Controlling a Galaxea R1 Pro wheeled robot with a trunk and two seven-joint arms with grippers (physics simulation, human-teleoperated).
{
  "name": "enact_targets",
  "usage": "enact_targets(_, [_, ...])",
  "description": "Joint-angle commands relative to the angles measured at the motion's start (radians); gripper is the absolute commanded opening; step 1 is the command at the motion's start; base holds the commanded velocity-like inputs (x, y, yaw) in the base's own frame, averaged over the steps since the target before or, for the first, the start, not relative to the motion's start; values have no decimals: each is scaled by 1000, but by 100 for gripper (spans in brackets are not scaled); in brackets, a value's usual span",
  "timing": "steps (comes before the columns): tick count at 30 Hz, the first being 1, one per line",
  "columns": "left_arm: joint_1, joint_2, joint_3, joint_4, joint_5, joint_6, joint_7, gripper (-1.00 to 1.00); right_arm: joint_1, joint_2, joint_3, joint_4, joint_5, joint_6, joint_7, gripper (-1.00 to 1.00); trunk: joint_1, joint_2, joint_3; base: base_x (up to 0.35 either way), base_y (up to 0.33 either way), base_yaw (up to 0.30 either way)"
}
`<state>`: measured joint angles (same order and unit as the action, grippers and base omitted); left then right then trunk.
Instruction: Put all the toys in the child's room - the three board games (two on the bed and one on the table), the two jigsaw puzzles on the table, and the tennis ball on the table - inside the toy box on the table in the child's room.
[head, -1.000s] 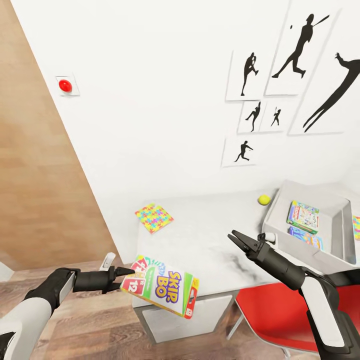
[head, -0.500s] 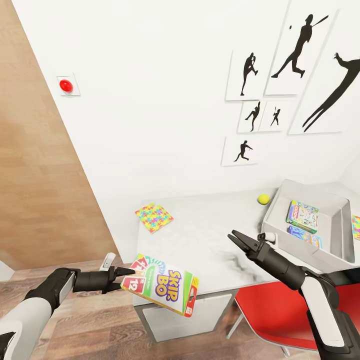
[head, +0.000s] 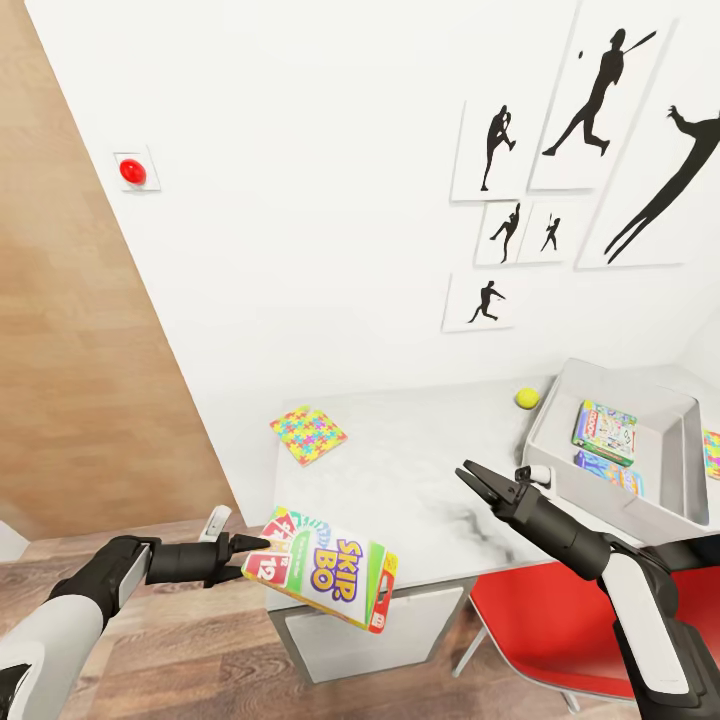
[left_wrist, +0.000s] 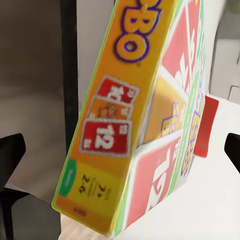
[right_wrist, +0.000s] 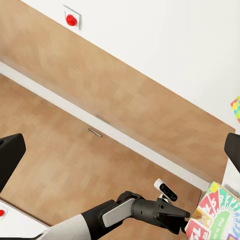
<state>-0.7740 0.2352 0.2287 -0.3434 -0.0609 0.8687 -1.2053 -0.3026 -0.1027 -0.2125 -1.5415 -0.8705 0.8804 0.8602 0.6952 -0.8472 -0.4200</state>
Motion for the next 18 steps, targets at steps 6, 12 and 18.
enact_targets(6, [0,0,6,0,-5,8,-5,100,-1,0,-1,1,-1,5,2,100,0,-1,-1,-1,0,0])
enact_targets(12, [1,0,6,0,-5,7,-5,100,-1,0,-1,0,-1,5,2,100,0,-1,-1,0,0,0])
enact_targets(18, [1,0,5,0,-4,7,-5,-100,-1,0,-1,0,-1,5,2,100,0,-1,-1,0,0,0])
